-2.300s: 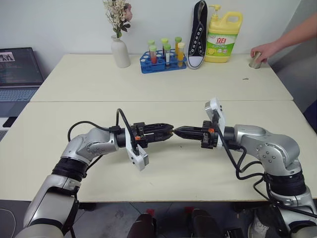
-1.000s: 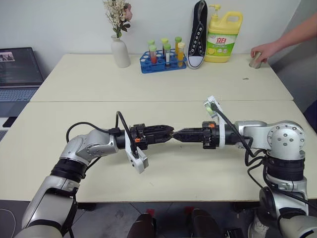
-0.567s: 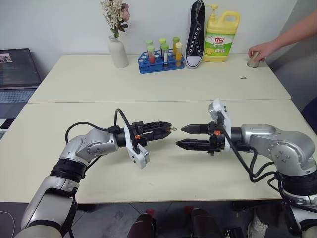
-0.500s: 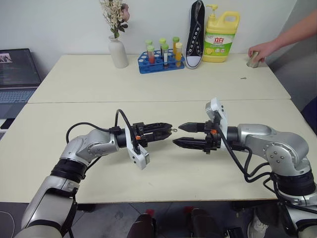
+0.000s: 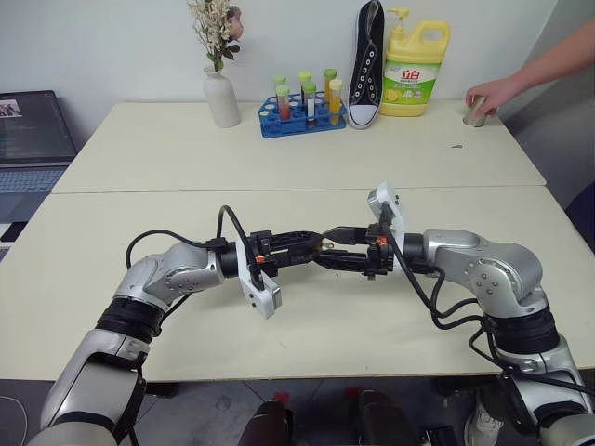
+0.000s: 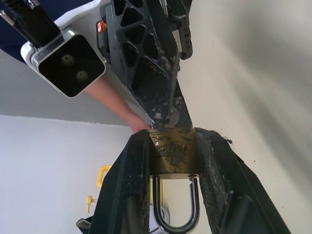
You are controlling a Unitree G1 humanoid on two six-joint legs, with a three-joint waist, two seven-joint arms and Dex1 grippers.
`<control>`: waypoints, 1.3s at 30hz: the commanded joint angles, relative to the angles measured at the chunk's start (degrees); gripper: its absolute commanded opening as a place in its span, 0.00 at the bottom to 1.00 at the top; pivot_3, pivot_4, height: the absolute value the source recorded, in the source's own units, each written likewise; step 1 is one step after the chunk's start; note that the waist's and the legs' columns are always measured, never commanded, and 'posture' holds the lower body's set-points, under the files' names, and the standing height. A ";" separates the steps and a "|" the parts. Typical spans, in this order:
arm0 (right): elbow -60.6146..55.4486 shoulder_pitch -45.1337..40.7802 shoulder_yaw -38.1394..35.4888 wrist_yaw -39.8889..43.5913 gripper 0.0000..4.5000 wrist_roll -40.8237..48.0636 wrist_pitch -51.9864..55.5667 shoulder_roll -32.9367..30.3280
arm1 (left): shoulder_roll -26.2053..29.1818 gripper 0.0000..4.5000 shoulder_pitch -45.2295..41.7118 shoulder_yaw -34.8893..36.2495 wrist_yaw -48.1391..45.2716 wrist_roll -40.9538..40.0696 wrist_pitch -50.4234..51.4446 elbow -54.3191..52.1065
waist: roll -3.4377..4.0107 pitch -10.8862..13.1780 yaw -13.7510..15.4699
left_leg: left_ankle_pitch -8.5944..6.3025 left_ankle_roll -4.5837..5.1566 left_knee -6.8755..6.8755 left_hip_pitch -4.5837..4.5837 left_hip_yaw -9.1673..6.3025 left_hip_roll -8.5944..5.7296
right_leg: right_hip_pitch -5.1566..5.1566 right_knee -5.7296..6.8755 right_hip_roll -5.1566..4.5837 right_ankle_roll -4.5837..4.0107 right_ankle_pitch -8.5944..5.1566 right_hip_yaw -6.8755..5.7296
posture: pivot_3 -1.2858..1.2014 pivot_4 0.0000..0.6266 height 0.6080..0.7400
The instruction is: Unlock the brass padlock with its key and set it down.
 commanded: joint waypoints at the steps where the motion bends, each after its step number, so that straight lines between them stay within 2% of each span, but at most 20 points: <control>1: 0.06 -1.96 -0.71 1.05 0.81 -0.12 -1.27 0.80 | 0.05 0.22 -0.43 0.14 0.27 -1.79 -0.40 -0.94 | 0.00 0.00 -0.02 | 0.00 0.00 0.00 0.00 0.00 0.00 | 0.00 0.00 0.00 0.00 0.00 0.01 | 0.52 0.24 1.00; 5: 0.63 -2.37 -0.66 1.86 0.81 -0.22 -1.24 1.04 | 0.14 0.22 0.04 0.31 0.11 -1.98 -0.14 -1.38 | 0.00 0.00 -0.07 | 0.00 0.00 -0.01 0.00 -0.02 0.00 | -0.01 0.01 0.00 0.00 0.00 0.00 | 0.52 0.24 1.00; 8: 0.54 -2.32 -0.58 2.17 0.68 -0.41 -1.24 1.03 | 0.17 0.22 0.31 0.37 -0.09 -2.20 0.03 -1.83 | 0.00 0.00 -0.10 | 0.00 0.00 0.00 0.00 -0.02 0.00 | -0.01 0.01 0.00 0.00 0.00 0.00 | 0.52 0.24 1.00; 16: 0.36 -2.33 -0.31 3.46 0.07 -1.12 -1.31 0.90 | 0.08 0.22 0.65 0.43 -0.25 -2.51 0.41 -2.27 | 0.00 0.00 -0.10 | 0.00 0.00 0.00 0.00 -0.02 0.00 | -0.02 0.01 0.00 0.00 0.00 0.00 | 0.52 0.24 1.00; 17: 0.24 -2.27 -0.27 3.65 0.03 -1.29 -1.38 0.87 | 0.10 0.22 0.73 0.44 -0.31 -2.62 0.46 -2.39 | 0.00 0.00 -0.10 | 0.00 0.00 0.00 0.00 -0.02 0.00 | -0.02 0.01 0.00 0.00 0.00 0.00 | 0.52 0.24 1.00; 30: 0.89 -2.91 -0.86 5.65 0.03 -1.14 -1.67 1.04 | -0.03 0.22 0.75 -0.01 -0.80 -4.07 0.07 -1.98 | 0.00 0.00 -0.10 | 0.00 0.00 0.00 0.00 -0.02 0.01 | -0.02 0.01 0.00 0.00 0.00 0.00 | 0.52 0.24 1.00; 32: 0.85 -2.93 -0.99 5.79 0.03 -1.02 -1.56 0.96 | 0.28 0.38 1.00 -1.29 -2.45 -7.88 0.16 -2.37 | 0.00 0.00 -0.10 | 0.00 0.00 0.00 0.00 -0.02 0.01 | -0.02 0.01 0.00 0.00 0.00 0.00 | 0.52 0.24 1.00; 36: 1.01 -2.72 -1.31 5.94 0.03 -1.47 -1.90 0.34 | 1.95 0.62 2.27 -2.48 -4.71 -12.96 -0.48 -5.18 | 0.00 0.00 -0.12 | 0.00 0.00 0.00 0.00 -0.03 0.03 | -0.02 0.00 -0.03 0.00 0.00 0.02 | 0.52 0.24 1.00; 39: 1.33 -2.37 -1.78 6.16 0.03 -2.01 -2.34 -0.71 | 3.26 0.84 4.59 -2.14 -6.29 -17.52 1.69 -8.86 | 0.01 0.00 -0.17 | 0.00 0.00 -0.01 0.00 -0.05 0.04 | -0.03 0.00 -0.04 0.00 0.00 0.02 | 0.52 0.24 1.00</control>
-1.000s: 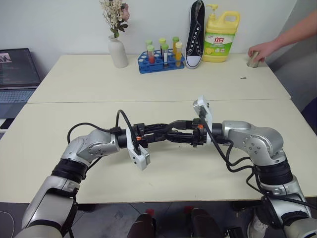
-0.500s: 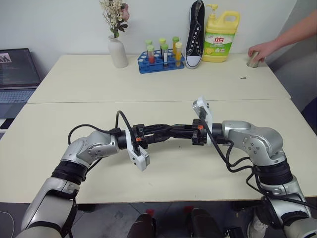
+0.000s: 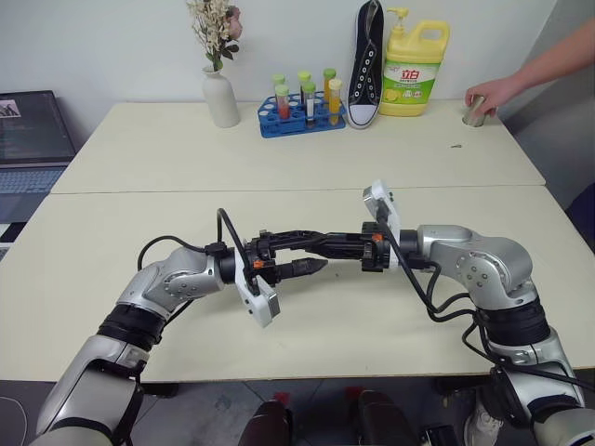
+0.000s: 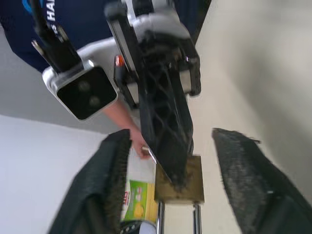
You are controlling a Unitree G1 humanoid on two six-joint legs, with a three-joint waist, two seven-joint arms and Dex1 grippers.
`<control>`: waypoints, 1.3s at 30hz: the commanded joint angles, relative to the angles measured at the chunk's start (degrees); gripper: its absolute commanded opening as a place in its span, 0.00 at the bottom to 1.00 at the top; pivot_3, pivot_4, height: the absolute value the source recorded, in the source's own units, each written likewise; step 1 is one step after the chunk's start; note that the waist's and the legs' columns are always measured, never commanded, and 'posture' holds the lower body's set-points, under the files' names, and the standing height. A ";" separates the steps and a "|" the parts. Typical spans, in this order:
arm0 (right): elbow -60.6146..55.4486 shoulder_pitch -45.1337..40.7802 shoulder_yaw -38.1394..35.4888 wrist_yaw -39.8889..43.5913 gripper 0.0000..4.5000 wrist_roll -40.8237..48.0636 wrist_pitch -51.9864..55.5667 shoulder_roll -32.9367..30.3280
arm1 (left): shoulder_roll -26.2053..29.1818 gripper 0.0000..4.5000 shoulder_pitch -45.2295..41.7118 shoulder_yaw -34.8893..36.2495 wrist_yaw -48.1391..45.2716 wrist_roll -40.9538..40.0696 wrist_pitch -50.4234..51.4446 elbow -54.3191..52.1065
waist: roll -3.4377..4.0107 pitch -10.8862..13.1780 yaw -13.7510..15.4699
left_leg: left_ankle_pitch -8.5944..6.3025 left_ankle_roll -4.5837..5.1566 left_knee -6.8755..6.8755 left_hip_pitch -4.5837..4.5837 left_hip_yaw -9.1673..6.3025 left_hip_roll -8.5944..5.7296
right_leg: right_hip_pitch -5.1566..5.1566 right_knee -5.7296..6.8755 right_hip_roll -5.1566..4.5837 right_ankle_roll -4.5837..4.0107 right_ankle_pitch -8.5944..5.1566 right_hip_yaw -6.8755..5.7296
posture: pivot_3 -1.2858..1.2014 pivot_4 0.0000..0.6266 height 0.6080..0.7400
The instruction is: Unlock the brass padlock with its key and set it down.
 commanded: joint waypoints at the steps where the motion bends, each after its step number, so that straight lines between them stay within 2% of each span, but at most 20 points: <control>1: -0.49 -0.48 -2.44 0.95 0.03 -0.16 -1.53 -1.68 | 2.03 0.89 2.42 0.84 -1.62 -7.09 2.50 -6.23 | 0.01 0.00 -0.01 | 0.00 0.00 0.00 0.00 -0.01 0.02 | 0.00 0.01 -0.01 0.00 0.00 0.00 | 0.52 0.24 1.00; 3: -0.42 -0.06 -3.03 1.14 0.03 -0.29 -1.81 -2.73 | 3.17 1.00 4.01 1.26 -2.83 -10.39 4.57 -9.68 | 0.01 0.00 0.00 | 0.00 0.00 0.00 0.00 -0.04 0.05 | 0.00 0.00 -0.03 0.00 0.00 0.00 | 0.52 0.24 1.00; 5: -0.67 0.48 -3.54 1.48 0.03 -0.43 -2.11 -3.84 | 3.61 1.00 4.92 2.30 -3.83 -14.35 8.56 -12.42 | 0.01 0.00 0.05 | 0.00 0.01 0.00 -0.01 -0.07 0.05 | 0.01 -0.01 -0.06 0.00 0.00 0.00 | 0.52 0.24 1.00; 7: -2.06 1.41 -4.11 2.19 0.03 -0.46 -2.65 -5.63 | 2.90 0.92 3.84 4.70 -5.76 -23.14 21.31 -12.54 | 0.01 0.00 0.12 | -0.01 0.02 0.01 -0.01 -0.08 0.05 | 0.02 -0.01 -0.07 0.00 0.00 -0.01 | 0.52 0.24 1.00; 10: -5.00 2.22 -4.22 3.23 0.03 0.38 -3.13 -7.00 | 1.99 0.74 1.54 5.52 -12.78 -31.34 34.28 -9.07 | 0.01 0.00 0.11 | -0.12 0.24 0.04 -0.04 -0.13 0.00 | 0.03 0.01 -0.06 0.00 0.00 -0.08 | 0.52 0.24 1.00; 15: -8.03 2.68 -3.76 4.31 0.03 1.13 -3.43 -7.46 | -0.14 0.40 -0.68 5.06 -24.52 -36.76 49.59 -6.07 | 0.01 0.00 -0.45 | -0.09 0.19 0.04 -0.03 -0.10 -0.09 | 0.04 0.00 0.02 0.00 0.00 -0.10 | 0.52 0.24 1.00; 18: -9.38 2.81 -3.51 4.40 0.03 1.40 -3.56 -7.27 | -0.95 0.19 -0.11 4.05 -33.42 -40.45 58.16 -7.99 | 0.01 0.00 -0.59 | 0.00 0.02 0.03 -0.04 -0.08 -0.07 | 0.02 -0.01 0.04 0.00 0.00 -0.09 | 0.52 0.24 1.00; 21: -10.42 3.08 -3.36 4.45 0.03 1.47 -3.67 -7.21 | -1.94 0.00 -0.10 4.71 -37.96 -43.80 66.68 -10.24 | 0.01 0.00 -0.45 | 0.01 0.02 0.04 -0.05 -0.11 -0.04 | 0.02 -0.01 0.05 0.00 0.00 -0.09 | 0.52 0.24 1.00; 26: -10.87 3.18 -3.23 4.51 0.03 1.25 -3.82 -7.17 | -3.53 0.00 0.30 6.87 -39.96 -46.99 75.63 -14.08 | 0.00 0.00 -0.39 | 0.01 0.02 0.06 -0.05 -0.11 -0.02 | 0.03 -0.02 0.04 0.00 0.00 -0.08 | 0.52 0.24 1.00; 39: -9.48 2.95 -2.40 5.30 0.03 -0.15 -5.24 -7.81 | -5.09 0.00 2.86 10.88 -40.81 -48.78 86.73 -22.82 | 0.00 0.00 -0.30 | 0.01 0.01 0.06 -0.05 -0.09 0.04 | 0.03 -0.03 0.04 0.00 0.00 -0.05 | 0.52 0.24 1.00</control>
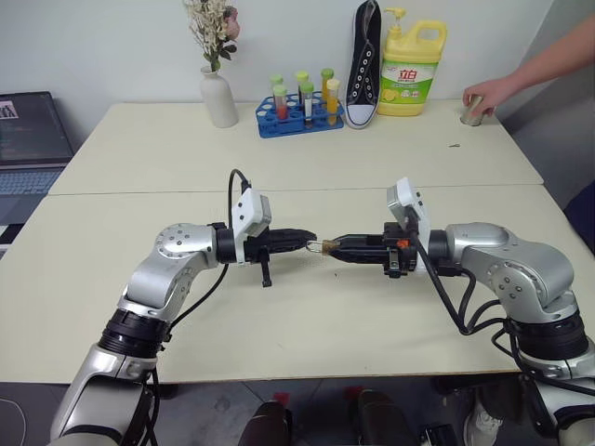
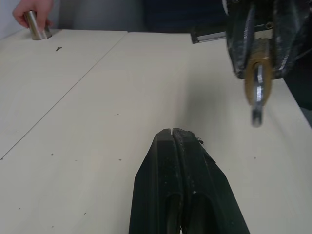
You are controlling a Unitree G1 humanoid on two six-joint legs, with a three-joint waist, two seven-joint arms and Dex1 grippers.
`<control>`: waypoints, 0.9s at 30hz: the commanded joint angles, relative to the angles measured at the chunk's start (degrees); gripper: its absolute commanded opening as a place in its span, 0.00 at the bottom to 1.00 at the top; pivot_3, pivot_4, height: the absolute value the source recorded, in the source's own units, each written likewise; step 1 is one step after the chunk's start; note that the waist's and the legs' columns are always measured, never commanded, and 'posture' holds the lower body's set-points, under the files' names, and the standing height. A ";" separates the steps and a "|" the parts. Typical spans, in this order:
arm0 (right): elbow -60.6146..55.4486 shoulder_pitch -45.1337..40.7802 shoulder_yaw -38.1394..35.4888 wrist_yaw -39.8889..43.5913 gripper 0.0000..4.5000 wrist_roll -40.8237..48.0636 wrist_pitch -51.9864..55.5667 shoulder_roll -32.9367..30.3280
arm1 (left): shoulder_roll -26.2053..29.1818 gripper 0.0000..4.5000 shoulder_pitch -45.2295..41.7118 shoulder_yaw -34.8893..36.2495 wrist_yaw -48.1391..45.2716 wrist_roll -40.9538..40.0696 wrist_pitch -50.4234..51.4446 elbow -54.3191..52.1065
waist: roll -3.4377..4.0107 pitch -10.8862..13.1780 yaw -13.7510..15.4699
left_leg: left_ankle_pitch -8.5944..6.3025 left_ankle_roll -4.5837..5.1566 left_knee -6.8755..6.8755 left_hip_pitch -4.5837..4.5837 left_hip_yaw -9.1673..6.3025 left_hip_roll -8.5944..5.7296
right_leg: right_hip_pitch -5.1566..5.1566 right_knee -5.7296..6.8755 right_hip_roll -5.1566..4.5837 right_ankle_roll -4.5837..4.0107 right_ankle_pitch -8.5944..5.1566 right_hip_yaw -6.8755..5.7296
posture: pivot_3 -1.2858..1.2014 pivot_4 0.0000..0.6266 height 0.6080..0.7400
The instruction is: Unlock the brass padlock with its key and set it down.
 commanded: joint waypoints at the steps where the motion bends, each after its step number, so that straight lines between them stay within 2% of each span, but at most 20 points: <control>1: -0.39 -0.52 -0.20 0.96 0.03 -0.26 -1.59 -0.44 | 0.17 0.00 0.56 1.78 -0.67 -1.37 2.16 -3.86 | 0.00 0.00 0.07 | 0.00 0.00 0.00 0.00 -0.01 0.00 | 0.00 0.00 -0.01 0.00 0.00 0.00 | 0.52 0.24 1.00; 18: 1.13 -0.06 0.55 1.98 0.03 -2.20 -3.07 -0.61 | -0.45 0.00 1.45 3.19 -0.38 -1.04 4.29 -6.82 | 0.00 0.00 0.10 | 0.00 0.00 0.00 0.00 0.02 0.00 | 0.01 -0.01 -0.01 0.00 0.00 0.01 | 0.52 0.24 1.00; 27: 1.91 -0.18 0.97 2.56 0.03 -2.67 -3.79 -0.88 | 0.53 0.00 2.82 4.27 -1.57 -3.38 9.01 -10.66 | 0.00 0.00 0.10 | 0.00 0.00 -0.01 0.00 0.03 0.00 | 0.01 -0.02 -0.01 0.00 0.00 0.01 | 0.52 0.24 1.00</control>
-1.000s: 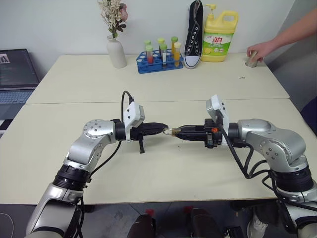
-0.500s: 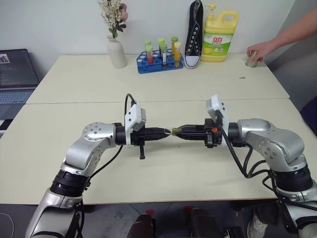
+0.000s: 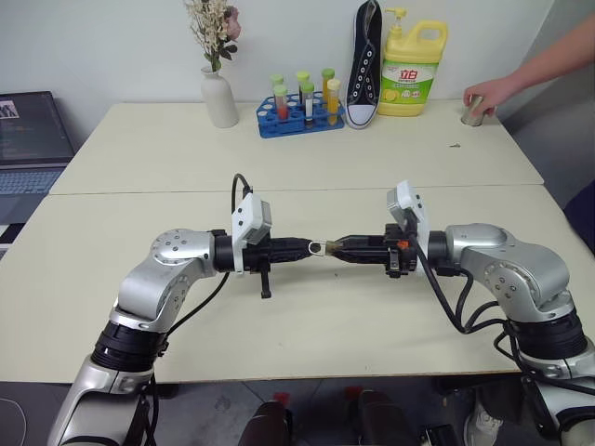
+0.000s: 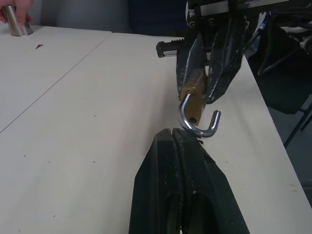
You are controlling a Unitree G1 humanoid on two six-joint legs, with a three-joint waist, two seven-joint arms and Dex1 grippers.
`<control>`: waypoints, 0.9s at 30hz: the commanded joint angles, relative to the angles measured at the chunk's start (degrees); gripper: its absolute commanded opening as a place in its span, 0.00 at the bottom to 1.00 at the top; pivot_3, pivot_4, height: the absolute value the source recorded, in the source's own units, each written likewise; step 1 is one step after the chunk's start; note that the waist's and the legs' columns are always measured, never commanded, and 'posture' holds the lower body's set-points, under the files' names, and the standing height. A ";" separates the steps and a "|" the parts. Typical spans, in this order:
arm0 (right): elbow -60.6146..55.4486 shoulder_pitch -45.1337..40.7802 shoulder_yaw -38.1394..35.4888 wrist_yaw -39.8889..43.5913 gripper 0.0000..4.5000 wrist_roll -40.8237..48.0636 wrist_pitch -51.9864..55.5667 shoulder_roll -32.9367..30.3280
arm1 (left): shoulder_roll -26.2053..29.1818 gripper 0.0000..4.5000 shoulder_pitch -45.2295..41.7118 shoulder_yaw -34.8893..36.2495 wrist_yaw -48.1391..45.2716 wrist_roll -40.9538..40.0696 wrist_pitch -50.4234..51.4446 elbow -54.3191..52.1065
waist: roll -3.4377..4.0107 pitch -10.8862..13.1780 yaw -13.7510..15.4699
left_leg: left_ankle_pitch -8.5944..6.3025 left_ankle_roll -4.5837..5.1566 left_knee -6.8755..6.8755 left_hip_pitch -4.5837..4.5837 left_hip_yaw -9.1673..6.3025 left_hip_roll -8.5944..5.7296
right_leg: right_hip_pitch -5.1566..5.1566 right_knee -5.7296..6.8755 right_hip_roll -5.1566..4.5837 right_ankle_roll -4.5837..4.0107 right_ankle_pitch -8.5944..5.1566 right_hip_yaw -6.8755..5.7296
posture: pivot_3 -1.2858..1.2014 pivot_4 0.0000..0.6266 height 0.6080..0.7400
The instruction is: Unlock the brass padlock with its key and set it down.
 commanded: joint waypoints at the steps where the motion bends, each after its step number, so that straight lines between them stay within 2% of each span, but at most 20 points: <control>1: -0.76 -0.65 -0.23 0.91 0.03 -0.19 -1.24 -0.33 | 0.77 0.00 0.49 2.10 -0.44 -2.76 2.33 -3.58 | 0.00 0.00 -0.01 | 0.00 0.00 0.00 0.00 0.01 0.00 | 0.00 0.00 0.00 0.00 0.00 0.00 | 0.52 0.24 1.00; 18: -0.13 -1.06 0.35 1.58 0.03 -0.49 -1.55 -0.34 | -0.24 0.00 0.62 6.11 5.07 -11.37 13.42 -9.21 | 0.00 0.00 0.07 | 0.00 0.00 0.00 0.00 0.00 0.01 | 0.01 -0.01 0.00 0.00 0.00 0.01 | 0.52 0.24 1.00; 27: 0.04 -0.99 0.22 1.34 0.03 -0.44 -1.57 -0.08 | 2.68 0.00 3.33 7.02 4.65 -13.75 16.05 -12.23 | 0.00 0.00 0.07 | 0.00 0.00 -0.01 0.01 0.02 0.03 | 0.00 -0.02 -0.01 0.00 0.00 0.03 | 0.52 0.24 1.00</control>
